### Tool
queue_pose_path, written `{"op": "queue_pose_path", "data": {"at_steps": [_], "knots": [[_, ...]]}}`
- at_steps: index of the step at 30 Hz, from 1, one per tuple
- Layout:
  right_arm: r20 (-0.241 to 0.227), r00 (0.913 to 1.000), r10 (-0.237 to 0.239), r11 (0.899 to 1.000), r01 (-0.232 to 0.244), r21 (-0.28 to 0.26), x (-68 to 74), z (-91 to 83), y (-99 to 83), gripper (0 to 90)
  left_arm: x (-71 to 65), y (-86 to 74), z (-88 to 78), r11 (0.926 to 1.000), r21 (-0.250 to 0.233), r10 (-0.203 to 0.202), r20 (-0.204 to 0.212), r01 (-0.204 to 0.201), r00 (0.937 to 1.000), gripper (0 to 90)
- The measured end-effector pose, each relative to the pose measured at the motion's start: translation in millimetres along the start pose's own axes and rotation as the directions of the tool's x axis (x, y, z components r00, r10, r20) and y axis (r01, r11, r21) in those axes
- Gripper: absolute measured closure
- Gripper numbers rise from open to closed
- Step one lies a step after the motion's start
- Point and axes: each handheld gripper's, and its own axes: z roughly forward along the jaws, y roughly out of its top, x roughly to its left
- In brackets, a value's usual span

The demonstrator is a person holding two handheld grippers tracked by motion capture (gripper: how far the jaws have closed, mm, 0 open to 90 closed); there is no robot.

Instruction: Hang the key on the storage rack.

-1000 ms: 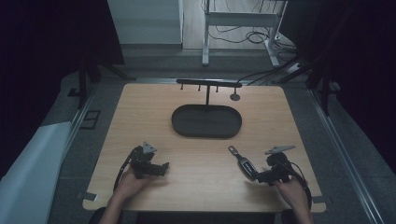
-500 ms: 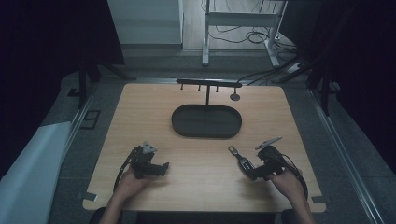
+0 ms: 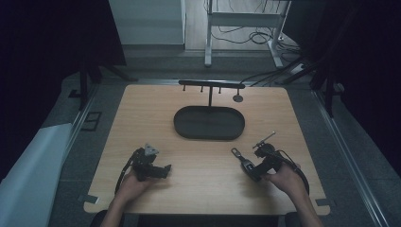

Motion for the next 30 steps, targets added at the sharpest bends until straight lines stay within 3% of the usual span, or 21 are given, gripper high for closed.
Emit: {"op": "queue_pose_path", "data": {"at_steps": [9, 17, 24, 30], "knots": [[0.004, 1.0000, -0.003, 0.993, 0.003, 0.119, 1.6, 1.9, 16.6, 24.5, 0.2, 0.0, -0.2, 1.0000, 0.003, 0.003, 0.000, -0.003, 1.0000, 0.0], [-0.011, 0.9999, -0.009, 0.988, 0.010, 0.156, 3.0, 7.2, 25.1, 28.4, 0.2, 0.1, -0.1, 1.0000, 0.003, 0.003, 0.000, -0.003, 1.0000, 0.0], [-0.023, 0.9997, -0.013, 0.982, 0.017, 0.190, 7.4, 15.0, 31.7, 37.3, 0.2, 0.1, -0.1, 1.0000, 0.003, 0.003, 0.000, -0.003, 1.0000, 0.0], [0.015, 0.9993, -0.033, 0.976, 0.029, 0.215, 13.6, 20.5, 36.7, 47.2, 0.2, 0.2, 0.0, 1.0000, 0.003, 0.003, 0.000, -0.003, 1.0000, 0.0]]}}
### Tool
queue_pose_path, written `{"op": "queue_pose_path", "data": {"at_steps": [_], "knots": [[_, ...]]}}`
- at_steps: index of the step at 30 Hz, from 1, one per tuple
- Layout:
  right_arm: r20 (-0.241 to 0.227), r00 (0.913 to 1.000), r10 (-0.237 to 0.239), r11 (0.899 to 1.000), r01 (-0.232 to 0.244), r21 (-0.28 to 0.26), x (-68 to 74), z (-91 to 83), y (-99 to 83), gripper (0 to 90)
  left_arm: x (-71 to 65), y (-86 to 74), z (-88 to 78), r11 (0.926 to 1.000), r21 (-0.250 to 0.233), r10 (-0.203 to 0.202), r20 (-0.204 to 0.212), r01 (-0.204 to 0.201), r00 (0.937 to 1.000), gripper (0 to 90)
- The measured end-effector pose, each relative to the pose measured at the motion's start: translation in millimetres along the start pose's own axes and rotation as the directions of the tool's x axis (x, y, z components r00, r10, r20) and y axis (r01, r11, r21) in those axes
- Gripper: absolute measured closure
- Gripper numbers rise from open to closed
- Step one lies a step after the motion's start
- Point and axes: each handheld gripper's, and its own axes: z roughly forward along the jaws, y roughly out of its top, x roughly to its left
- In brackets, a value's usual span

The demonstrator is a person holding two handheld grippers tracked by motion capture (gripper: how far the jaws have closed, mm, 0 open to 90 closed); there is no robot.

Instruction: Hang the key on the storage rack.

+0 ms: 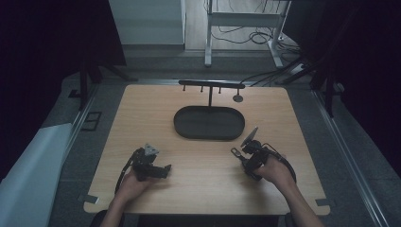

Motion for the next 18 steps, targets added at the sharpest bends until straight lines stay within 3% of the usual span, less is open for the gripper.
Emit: {"op": "queue_pose_path", "data": {"at_steps": [3, 10, 18], "knots": [[0.013, 0.9999, -0.009, 1.000, 0.009, 0.004, 1.2, 0.2, 1.6, 48.1, 0.0, 0.0, 0.0, 1.0000, 0.000, 0.000, 0.000, 0.000, 1.0000, 0.0], [-0.019, 0.9997, -0.016, 0.999, 0.015, -0.028, -4.1, -2.9, -1.7, 48.5, 0.0, 0.1, 0.1, 1.0000, 0.000, -0.001, 0.001, 0.001, 1.0000, 0.0], [-0.037, 0.9989, -0.030, 0.997, 0.027, -0.074, -5.0, -21.3, -0.8, 48.5, 0.0, 0.1, 0.1, 1.0000, 0.000, -0.001, 0.001, 0.001, 1.0000, 0.0]]}}
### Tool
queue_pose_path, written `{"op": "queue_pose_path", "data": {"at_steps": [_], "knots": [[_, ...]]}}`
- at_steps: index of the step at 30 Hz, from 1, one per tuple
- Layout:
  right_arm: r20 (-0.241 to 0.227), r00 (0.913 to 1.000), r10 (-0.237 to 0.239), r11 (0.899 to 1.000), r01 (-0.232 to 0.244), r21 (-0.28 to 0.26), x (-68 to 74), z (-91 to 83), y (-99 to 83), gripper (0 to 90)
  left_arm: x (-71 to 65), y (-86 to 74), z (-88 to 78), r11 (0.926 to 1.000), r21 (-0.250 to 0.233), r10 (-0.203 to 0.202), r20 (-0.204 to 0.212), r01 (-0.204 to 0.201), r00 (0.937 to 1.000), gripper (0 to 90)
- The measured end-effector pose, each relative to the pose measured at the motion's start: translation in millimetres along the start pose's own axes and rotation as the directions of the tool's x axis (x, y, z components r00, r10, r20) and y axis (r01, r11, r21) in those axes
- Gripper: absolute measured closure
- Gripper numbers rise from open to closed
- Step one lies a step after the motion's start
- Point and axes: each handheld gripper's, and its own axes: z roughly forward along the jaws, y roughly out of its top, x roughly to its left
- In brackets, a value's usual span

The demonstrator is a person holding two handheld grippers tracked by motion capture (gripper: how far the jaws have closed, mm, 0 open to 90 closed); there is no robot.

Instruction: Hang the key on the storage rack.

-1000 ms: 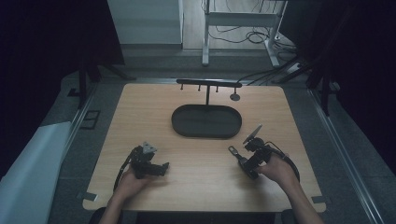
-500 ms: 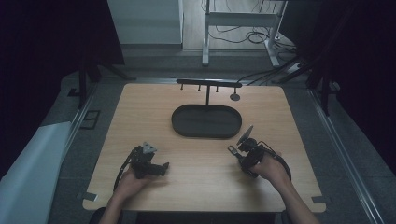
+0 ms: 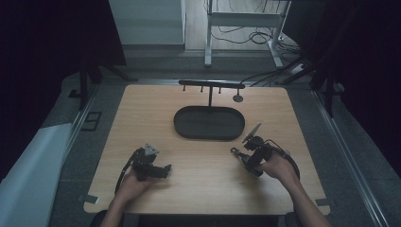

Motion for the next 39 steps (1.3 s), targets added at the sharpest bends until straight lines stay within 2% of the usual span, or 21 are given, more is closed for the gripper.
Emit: {"op": "queue_pose_path", "data": {"at_steps": [14, 30, 39], "knots": [[-0.007, 0.9995, -0.032, 0.999, 0.032, -0.042, -3.6, -31.3, 9.2, 48.5, 0.0, 0.0, 0.0, 1.0000, 0.000, 0.000, 0.000, 0.000, 1.0000, 0.0], [-0.006, 0.9999, -0.011, 0.997, 0.011, -0.079, -15.5, -59.5, 19.9, 48.6, -0.1, 0.0, 0.0, 1.0000, 0.000, -0.001, -0.001, 0.001, 1.0000, 0.0], [-0.004, 1.0000, 0.004, 0.995, -0.004, -0.102, -20.6, -69.6, 25.7, 48.6, -0.3, 0.2, 0.5, 1.0000, -0.005, -0.004, -0.002, 0.004, 1.0000, 0.0]]}}
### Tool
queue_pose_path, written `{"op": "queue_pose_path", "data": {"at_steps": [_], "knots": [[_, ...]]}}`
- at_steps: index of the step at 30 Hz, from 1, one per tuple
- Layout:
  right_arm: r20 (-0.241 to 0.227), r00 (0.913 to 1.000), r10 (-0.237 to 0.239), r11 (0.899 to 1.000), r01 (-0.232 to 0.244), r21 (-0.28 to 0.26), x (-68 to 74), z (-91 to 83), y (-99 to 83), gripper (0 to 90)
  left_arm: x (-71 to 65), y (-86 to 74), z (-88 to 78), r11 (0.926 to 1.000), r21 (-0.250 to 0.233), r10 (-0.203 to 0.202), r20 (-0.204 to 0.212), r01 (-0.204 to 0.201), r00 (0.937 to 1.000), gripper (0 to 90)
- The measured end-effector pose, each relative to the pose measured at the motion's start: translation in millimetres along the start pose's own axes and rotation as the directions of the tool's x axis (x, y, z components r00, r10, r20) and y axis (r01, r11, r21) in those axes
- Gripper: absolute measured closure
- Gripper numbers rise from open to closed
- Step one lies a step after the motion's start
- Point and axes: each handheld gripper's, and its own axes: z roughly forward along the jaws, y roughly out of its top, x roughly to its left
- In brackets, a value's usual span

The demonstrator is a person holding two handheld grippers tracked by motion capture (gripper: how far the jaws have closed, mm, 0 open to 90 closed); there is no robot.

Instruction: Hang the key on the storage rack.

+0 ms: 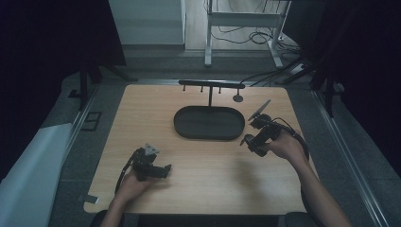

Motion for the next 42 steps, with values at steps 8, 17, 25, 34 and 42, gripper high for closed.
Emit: {"op": "queue_pose_path", "data": {"at_steps": [8, 17, 25, 34, 42], "knots": [[0.019, 0.9997, 0.018, 1.000, -0.017, -0.016, -8.8, -16.6, 16.9, 48.6, 0.0, 0.0, 0.1, 1.0000, -0.001, -0.002, 0.000, 0.002, 1.0000, 0.0], [0.025, 0.9987, 0.045, 0.999, -0.044, -0.030, -15.2, -36.1, 39.6, 48.6, 0.0, 0.0, 0.2, 1.0000, -0.002, -0.002, 0.000, 0.002, 1.0000, 0.0], [0.021, 0.9967, 0.078, 0.996, -0.078, -0.039, -24.6, -43.7, 52.1, 48.6, 0.2, 0.1, -0.1, 1.0000, 0.002, 0.000, 0.001, 0.000, 1.0000, 0.0], [0.018, 0.9927, 0.119, 0.992, -0.118, -0.045, -37.2, -49.4, 56.8, 48.6, 0.2, 0.1, -0.1, 1.0000, 0.001, 0.000, 0.002, 0.000, 1.0000, 0.0], [0.024, 0.9897, 0.141, 0.989, -0.139, -0.057, -43.6, -56.5, 63.9, 48.6, 0.2, 0.1, 0.0, 1.0000, 0.001, 0.000, 0.002, 0.000, 1.0000, 0.0]]}}
